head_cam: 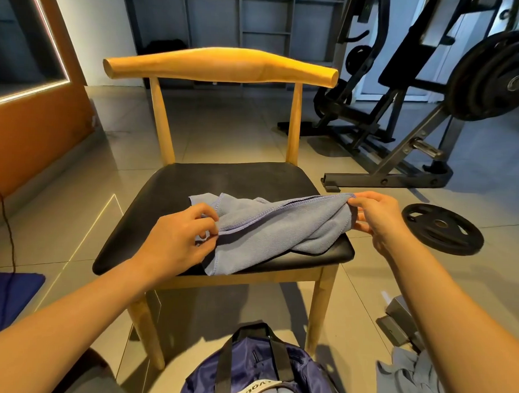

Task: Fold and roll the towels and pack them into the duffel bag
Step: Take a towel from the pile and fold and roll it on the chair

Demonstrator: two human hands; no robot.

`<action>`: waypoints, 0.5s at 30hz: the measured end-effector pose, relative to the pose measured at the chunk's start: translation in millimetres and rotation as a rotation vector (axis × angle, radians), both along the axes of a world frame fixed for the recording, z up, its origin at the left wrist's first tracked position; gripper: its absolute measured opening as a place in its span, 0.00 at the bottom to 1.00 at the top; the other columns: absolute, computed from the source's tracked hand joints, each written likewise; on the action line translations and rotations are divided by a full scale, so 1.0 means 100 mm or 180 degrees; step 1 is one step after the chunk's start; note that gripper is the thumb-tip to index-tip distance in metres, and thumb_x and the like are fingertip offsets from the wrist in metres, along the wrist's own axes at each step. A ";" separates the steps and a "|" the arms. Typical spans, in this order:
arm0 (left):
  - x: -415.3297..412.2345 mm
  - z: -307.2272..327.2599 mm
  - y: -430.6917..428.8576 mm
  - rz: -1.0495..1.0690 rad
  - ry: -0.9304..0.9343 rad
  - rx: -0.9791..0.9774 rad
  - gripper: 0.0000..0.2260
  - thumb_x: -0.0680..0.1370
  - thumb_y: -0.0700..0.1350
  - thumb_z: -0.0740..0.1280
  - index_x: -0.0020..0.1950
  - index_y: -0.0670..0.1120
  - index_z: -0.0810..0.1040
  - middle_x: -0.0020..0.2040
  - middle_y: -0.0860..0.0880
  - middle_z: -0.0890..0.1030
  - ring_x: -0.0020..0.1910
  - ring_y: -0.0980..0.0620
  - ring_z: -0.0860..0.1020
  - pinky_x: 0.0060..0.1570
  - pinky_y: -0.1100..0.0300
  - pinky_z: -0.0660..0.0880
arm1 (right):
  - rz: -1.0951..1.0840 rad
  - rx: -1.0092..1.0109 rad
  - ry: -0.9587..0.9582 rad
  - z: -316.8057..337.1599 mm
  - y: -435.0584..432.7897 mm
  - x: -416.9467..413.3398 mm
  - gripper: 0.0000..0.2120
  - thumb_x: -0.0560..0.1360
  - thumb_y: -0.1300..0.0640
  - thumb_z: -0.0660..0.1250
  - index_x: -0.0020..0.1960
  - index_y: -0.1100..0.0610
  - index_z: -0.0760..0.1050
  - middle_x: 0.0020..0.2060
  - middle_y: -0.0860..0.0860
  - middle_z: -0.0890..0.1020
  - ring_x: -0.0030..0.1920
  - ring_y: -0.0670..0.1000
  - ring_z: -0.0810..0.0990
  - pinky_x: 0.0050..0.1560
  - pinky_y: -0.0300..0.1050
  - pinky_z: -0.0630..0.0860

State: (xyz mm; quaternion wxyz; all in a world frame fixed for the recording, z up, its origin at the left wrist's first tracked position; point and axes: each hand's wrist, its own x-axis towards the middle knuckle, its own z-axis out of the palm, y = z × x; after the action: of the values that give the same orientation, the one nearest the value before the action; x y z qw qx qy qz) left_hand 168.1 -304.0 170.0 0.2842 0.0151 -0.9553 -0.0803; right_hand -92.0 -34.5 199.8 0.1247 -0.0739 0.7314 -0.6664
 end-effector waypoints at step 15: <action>-0.01 -0.09 0.00 0.0069 -0.0201 -0.0656 0.05 0.73 0.47 0.77 0.47 0.49 0.89 0.50 0.52 0.87 0.45 0.54 0.85 0.43 0.59 0.82 | -0.0008 0.0064 0.0050 -0.01 0.00 0.02 0.06 0.81 0.63 0.66 0.48 0.56 0.80 0.47 0.54 0.83 0.47 0.52 0.83 0.38 0.44 0.80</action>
State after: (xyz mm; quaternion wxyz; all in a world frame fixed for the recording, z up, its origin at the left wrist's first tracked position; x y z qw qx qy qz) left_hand 167.5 -304.5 161.1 0.2549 -0.0014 -0.9667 0.0219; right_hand -90.4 -34.8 198.9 0.1188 -0.0770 0.7391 -0.6585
